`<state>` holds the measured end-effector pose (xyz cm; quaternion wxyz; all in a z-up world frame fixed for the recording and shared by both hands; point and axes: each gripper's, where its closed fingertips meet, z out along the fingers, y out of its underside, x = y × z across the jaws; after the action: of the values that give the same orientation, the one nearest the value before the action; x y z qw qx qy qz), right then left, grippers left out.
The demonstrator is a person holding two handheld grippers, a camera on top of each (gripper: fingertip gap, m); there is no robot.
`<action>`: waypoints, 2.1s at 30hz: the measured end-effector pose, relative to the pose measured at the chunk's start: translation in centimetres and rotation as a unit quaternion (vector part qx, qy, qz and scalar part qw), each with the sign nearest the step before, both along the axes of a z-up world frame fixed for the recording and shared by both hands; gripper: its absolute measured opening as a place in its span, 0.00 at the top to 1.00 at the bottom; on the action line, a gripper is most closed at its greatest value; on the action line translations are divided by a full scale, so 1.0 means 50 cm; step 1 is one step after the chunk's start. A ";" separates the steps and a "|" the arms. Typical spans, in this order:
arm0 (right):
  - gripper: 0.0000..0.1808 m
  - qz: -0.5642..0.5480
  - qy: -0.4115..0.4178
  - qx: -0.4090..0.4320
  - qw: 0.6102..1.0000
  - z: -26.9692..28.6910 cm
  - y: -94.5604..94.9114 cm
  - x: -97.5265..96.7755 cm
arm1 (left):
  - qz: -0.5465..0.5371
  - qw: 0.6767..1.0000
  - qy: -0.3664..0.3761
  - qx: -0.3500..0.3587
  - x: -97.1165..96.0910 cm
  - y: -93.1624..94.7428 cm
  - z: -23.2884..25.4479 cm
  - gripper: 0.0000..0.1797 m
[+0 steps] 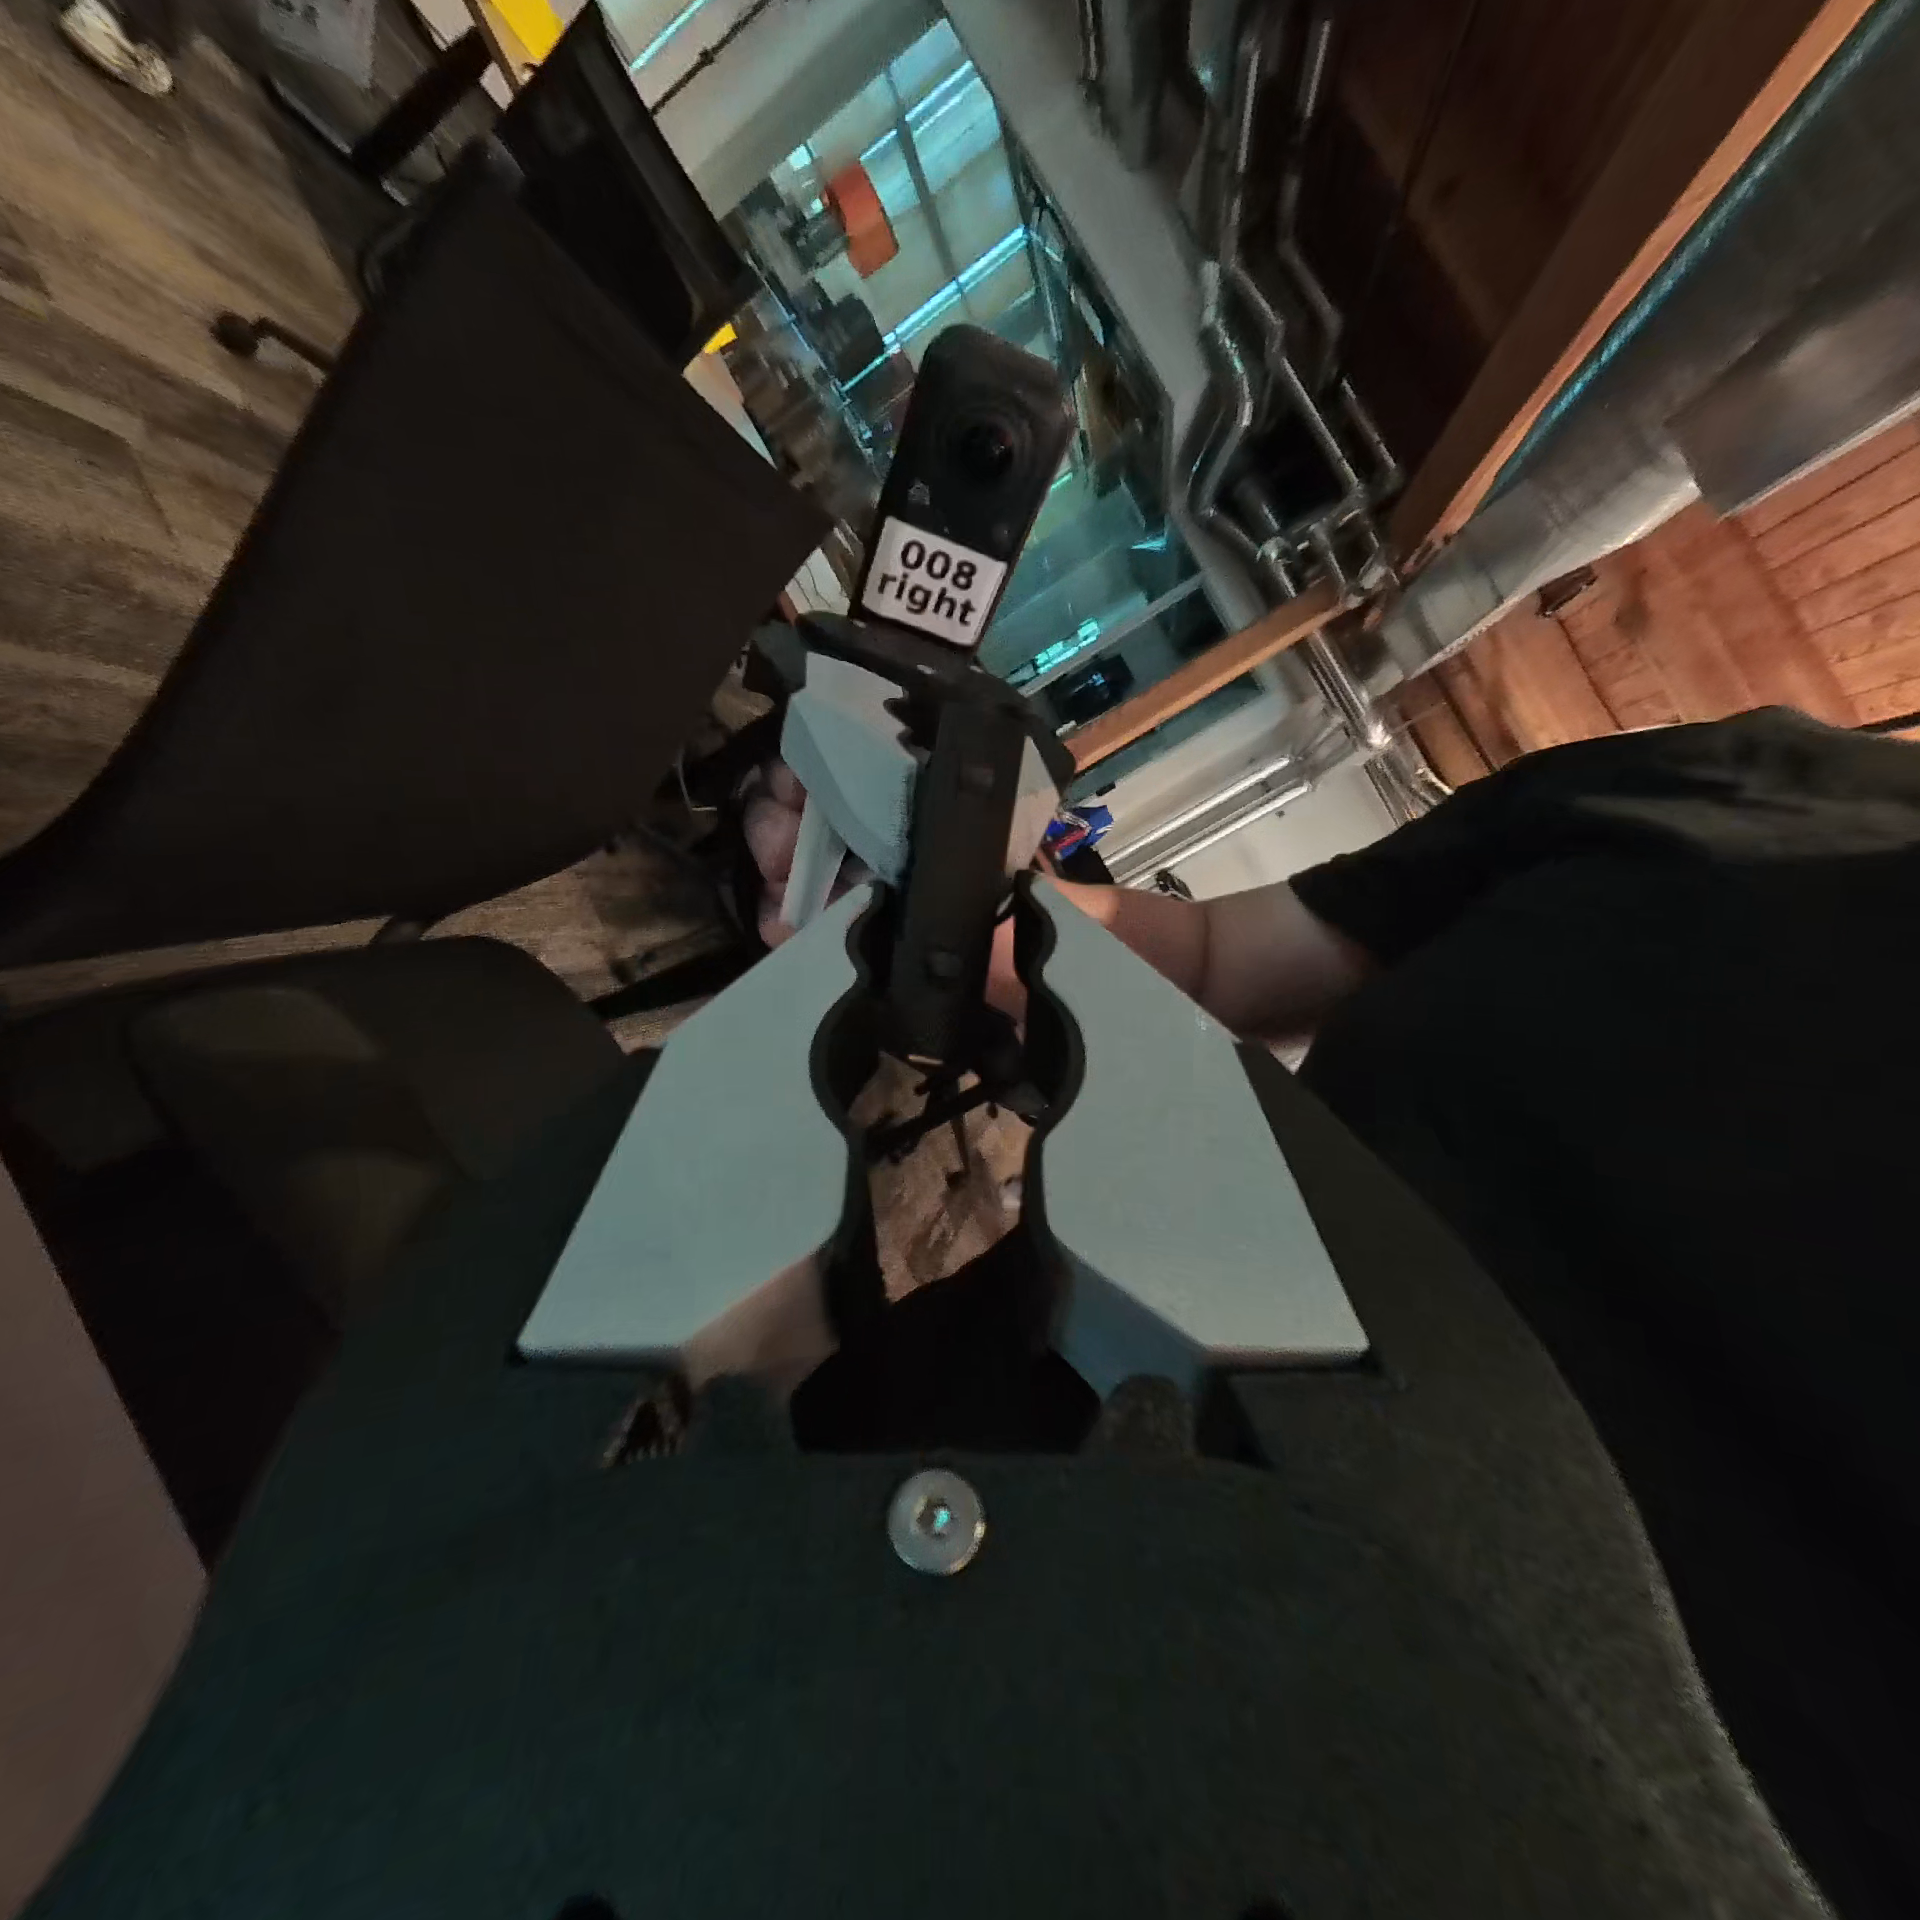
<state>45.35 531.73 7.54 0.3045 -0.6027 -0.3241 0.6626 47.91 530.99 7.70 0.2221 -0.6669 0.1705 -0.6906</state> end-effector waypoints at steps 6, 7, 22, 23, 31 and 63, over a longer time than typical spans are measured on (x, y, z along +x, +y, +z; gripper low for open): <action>0.95 -0.028 0.102 -0.137 0.985 0.029 0.032 0.004 | 0.030 0.999 -0.036 0.003 -0.012 0.016 0.018 0.91; 0.96 -0.038 0.116 -0.156 0.980 0.027 0.036 0.003 | 0.037 0.999 -0.033 0.002 -0.015 0.018 0.014 0.91; 0.77 0.164 -0.309 0.276 0.895 -0.061 0.027 0.014 | -0.132 0.919 0.346 0.138 -0.050 -0.008 -0.101 0.95; 0.77 0.174 -0.309 0.282 0.892 -0.057 0.025 0.011 | -0.140 0.914 0.353 0.142 -0.047 -0.008 -0.104 0.95; 0.91 0.236 -0.328 0.253 0.879 -0.090 -0.007 0.012 | -0.157 0.905 0.361 0.158 -0.013 -0.015 -0.119 0.95; 0.93 0.149 -0.541 0.368 0.742 -0.509 0.351 0.124 | 0.101 0.928 0.351 -0.071 -0.306 -0.163 -0.204 0.90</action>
<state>51.55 549.29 -17.92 0.1736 -0.6449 -0.7387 0.0915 32.63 522.84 -2.52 0.1681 -0.8944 0.1199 -0.3967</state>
